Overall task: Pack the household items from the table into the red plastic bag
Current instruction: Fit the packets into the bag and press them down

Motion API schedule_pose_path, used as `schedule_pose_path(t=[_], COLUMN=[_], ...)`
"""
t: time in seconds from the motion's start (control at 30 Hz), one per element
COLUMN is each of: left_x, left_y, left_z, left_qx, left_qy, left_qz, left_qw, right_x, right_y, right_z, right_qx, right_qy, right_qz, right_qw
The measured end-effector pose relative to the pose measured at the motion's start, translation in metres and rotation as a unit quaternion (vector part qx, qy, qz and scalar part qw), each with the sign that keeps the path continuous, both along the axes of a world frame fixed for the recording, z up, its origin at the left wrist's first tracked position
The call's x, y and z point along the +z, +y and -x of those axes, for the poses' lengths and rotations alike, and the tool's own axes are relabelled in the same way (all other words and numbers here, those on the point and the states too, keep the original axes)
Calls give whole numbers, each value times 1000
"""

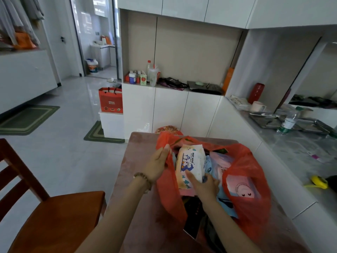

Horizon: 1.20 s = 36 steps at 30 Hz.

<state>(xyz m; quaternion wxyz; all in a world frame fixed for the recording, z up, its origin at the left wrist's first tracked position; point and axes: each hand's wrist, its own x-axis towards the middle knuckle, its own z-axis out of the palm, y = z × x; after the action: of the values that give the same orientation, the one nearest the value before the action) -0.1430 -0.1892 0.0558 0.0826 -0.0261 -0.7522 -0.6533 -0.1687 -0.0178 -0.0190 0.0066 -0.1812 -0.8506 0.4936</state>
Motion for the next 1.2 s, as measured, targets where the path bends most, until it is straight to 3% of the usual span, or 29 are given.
schedule_pose_path(t=[0.13, 0.23, 0.37, 0.47, 0.53, 0.7, 0.77, 0.83, 0.97, 1.07, 1.2], left_x=[16, 22, 18, 15, 16, 18, 20, 24, 34, 42, 48], left_y=[32, 48, 64, 74, 78, 86, 86, 88, 90, 88, 88], left_z=[27, 43, 50, 49, 47, 38, 35, 33, 33, 34, 32], left_qx=[-23, -25, 4, 40, 51, 36, 32, 34, 38, 33, 13], left_qy=[4, 5, 25, 30, 36, 16, 23, 34, 120, 172, 151], left_qz=[-11, -43, -43, -6, 18, 15, 13, 43, 177, 303, 255], left_qw=[1000, 999, 999, 999, 998, 999, 999, 998, 976, 937, 955], right_x=[21, 34, 36, 28, 19, 11, 16, 33, 97, 141, 159], right_y=[26, 54, 99, 125, 137, 144, 144, 144, 134, 133, 133], right_z=[14, 7, 0, -6, -8, -13, -16, -23, -28, -25, -23], right_qx=[75, 175, 236, 222, 191, 194, 225, 266, 251, 226, 267], right_qy=[-42, -81, -35, 51, 62, -107, -120, -101, -7, 68, 92], right_qz=[106, 135, 66, 31, -14, -38, -49, -21, 146, 137, 112], right_qw=[991, 972, 969, 973, 980, 974, 966, 958, 957, 962, 953])
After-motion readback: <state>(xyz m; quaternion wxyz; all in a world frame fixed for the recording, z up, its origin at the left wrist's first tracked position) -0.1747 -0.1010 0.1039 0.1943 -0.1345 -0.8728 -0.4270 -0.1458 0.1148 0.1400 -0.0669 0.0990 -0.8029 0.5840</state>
